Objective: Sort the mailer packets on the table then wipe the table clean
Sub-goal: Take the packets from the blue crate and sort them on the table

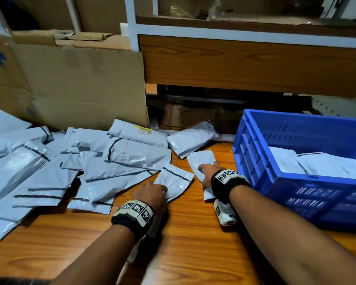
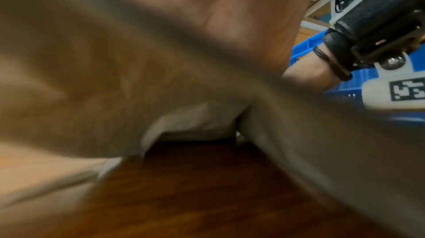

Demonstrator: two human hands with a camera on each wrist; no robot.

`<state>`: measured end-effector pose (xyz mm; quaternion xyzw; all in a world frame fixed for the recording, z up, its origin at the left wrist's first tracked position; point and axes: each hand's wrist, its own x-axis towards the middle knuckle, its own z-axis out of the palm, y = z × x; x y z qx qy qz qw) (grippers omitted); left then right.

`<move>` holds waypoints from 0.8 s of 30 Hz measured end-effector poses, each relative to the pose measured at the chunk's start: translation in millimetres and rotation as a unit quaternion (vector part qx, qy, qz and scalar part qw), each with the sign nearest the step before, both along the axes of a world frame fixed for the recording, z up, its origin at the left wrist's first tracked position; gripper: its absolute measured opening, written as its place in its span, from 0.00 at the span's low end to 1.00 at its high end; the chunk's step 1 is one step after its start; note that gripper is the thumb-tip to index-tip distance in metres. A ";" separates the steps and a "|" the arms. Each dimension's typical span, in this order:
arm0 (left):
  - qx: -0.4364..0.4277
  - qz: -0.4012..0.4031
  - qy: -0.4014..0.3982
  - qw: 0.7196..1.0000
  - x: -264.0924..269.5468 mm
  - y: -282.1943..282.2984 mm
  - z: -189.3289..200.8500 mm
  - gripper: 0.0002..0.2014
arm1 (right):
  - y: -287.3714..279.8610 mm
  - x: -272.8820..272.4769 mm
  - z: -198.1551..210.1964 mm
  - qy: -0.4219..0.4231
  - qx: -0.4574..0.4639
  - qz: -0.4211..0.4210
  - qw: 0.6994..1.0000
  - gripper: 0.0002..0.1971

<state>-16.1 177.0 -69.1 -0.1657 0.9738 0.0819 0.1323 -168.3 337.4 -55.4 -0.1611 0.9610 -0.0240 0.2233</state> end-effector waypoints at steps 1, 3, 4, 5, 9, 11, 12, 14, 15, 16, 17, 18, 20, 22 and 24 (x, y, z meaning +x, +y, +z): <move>0.016 0.001 0.004 1.000 -0.3 -2.7 1.0 0.18 | 0.3 1.7 0.4 -0.001 0.002 0.006 1.000 0.37; 0.039 0.007 0.014 0.999 -0.9 -8.3 3.6 0.20 | 1.0 2.2 3.7 -0.002 -0.009 0.014 1.000 0.34; 0.050 0.011 0.023 0.998 -1.1 -11.2 7.1 0.20 | 1.2 2.4 9.1 0.001 -0.017 0.023 1.000 0.33; 0.060 0.017 0.038 0.997 -1.9 -14.6 12.9 0.21 | 0.4 1.4 17.5 0.007 -0.025 0.033 0.999 0.32; 0.088 0.044 0.122 0.988 -13.7 -24.9 59.3 0.21 | -2.3 0.5 80.1 0.044 -0.075 0.066 0.994 0.28; 0.097 0.049 0.166 0.980 -23.8 -22.8 90.2 0.21 | 0.5 1.7 118.0 0.072 -0.074 0.095 0.990 0.28; 0.102 0.044 0.183 0.977 -29.3 -19.9 103.6 0.22 | 4.1 2.0 136.5 0.083 -0.072 0.102 0.989 0.28; 0.115 0.029 0.209 0.971 -40.8 -13.0 126.8 0.23 | 14.3 1.4 173.4 0.098 -0.075 0.121 0.985 0.28; 0.122 0.019 0.219 0.968 -47.7 -7.1 136.9 0.23 | 23.7 0.5 190.4 0.103 -0.075 0.126 0.984 0.27; 0.128 0.012 0.227 0.965 -55.0 0.0 145.4 0.24 | 34.9 0.8 207.1 0.106 -0.075 0.128 0.983 0.27; 0.133 0.008 0.234 0.963 -63.1 8.3 153.0 0.24 | 47.9 -1.8 220.9 0.109 -0.074 0.126 0.983 0.26; 0.138 0.002 0.241 0.961 -71.8 17.7 159.4 0.24 | 61.8 -4.2 233.9 0.112 -0.077 0.124 0.983 0.26; 0.153 -0.019 0.246 0.957 -88.2 41.4 170.1 0.25 | 92.3 -11.9 253.1 0.121 -0.078 0.113 0.983 0.27; 0.168 -0.046 0.252 0.952 -105.2 69.4 178.5 0.26 | 124.5 -22.7 263.0 0.131 -0.073 0.089 0.985 0.28; 0.182 -0.067 0.260 0.946 -123.3 100.6 187.6 0.27 | 159.7 -33.9 267.2 0.133 -0.066 0.073 0.986 0.27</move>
